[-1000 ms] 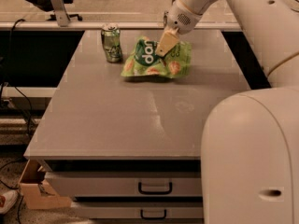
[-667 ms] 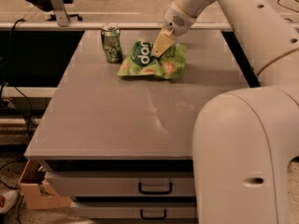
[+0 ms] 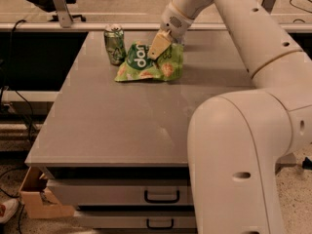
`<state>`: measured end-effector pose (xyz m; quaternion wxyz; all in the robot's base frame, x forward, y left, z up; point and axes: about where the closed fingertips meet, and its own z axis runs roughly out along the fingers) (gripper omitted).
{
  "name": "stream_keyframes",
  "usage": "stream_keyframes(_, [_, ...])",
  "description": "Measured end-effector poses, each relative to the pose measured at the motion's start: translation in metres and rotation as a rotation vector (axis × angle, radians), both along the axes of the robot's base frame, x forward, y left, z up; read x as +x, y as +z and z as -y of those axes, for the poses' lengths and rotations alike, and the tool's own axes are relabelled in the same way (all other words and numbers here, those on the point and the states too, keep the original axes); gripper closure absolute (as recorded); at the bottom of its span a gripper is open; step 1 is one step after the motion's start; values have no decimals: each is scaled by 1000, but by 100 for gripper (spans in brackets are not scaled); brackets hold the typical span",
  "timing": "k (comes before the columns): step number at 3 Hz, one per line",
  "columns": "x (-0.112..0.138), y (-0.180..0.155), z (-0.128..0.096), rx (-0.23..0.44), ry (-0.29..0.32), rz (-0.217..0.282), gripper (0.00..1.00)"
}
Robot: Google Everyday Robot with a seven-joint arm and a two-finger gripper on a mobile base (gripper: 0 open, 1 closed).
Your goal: Move green rice chip bag near green can
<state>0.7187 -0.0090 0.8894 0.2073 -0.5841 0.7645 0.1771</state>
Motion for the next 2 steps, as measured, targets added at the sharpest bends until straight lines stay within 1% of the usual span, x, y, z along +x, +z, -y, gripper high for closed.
stream_keyframes(1, [3, -4, -11, 14, 14, -12, 100])
stream_keyframes(2, [3, -4, -11, 15, 15, -12, 83])
